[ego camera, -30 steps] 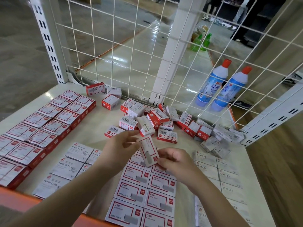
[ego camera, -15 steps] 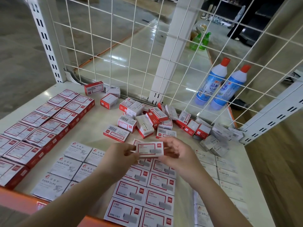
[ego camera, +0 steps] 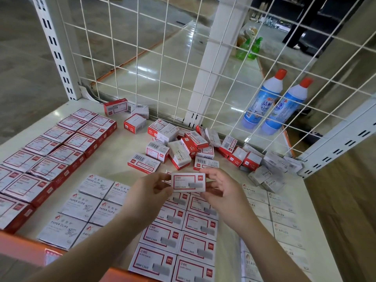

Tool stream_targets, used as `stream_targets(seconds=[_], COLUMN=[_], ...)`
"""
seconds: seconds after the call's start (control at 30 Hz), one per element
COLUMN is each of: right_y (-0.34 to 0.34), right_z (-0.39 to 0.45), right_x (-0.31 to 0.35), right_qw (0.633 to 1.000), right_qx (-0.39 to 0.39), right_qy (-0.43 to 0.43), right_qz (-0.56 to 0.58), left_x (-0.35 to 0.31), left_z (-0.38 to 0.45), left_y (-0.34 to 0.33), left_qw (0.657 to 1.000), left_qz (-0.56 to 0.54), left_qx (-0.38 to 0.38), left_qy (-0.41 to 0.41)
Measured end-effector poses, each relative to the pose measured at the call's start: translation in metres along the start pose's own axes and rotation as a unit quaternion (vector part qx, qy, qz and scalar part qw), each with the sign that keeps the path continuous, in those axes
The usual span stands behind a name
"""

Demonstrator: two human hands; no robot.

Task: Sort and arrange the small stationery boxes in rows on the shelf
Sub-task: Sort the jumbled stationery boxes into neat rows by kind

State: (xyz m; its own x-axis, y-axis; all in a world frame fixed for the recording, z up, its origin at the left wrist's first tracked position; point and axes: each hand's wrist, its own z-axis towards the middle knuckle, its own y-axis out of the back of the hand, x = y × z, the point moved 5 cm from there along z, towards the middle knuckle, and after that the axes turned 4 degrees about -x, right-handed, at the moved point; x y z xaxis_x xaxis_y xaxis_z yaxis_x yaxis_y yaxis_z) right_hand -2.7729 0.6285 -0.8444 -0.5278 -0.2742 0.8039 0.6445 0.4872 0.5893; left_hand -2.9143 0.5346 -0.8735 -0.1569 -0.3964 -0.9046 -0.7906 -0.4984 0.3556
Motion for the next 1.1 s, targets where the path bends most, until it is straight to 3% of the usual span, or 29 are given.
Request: stream_targets(seconds=[0.33,0.43,0.6,0.8,1.1], right_y=[0.014,0.022,0.04,0.043,0.037], right_z=[0.0,0.0,-0.001,0.007,0.03], right_x=[-0.016,-0.024,-0.04,-0.047,-0.049], right_qw=[1.0,1.0,0.998,0.997,0.992], right_qx=[0.01,-0.008,-0.044,-0.045,0.002], right_qy=[-0.018,-0.022,-0.032,-0.04,-0.03], right_qz=[0.003,0.016,-0.009,-0.044,-0.121], left_x=[-0.005,-0.006,-0.021,-0.027,-0.028], left_z=[0.002,0.003,0.001,0.0,0.005], left_y=[-0.015,-0.024,-0.033,-0.053,-0.059], left_qw=[0.999,0.994,0.946,0.886,0.88], left_qz=[0.03,0.094,0.278,0.385,0.396], left_qx=[0.033,0.05,0.06,0.113,0.128], left_qy=[-0.017,-0.038,-0.157,-0.232,-0.23])
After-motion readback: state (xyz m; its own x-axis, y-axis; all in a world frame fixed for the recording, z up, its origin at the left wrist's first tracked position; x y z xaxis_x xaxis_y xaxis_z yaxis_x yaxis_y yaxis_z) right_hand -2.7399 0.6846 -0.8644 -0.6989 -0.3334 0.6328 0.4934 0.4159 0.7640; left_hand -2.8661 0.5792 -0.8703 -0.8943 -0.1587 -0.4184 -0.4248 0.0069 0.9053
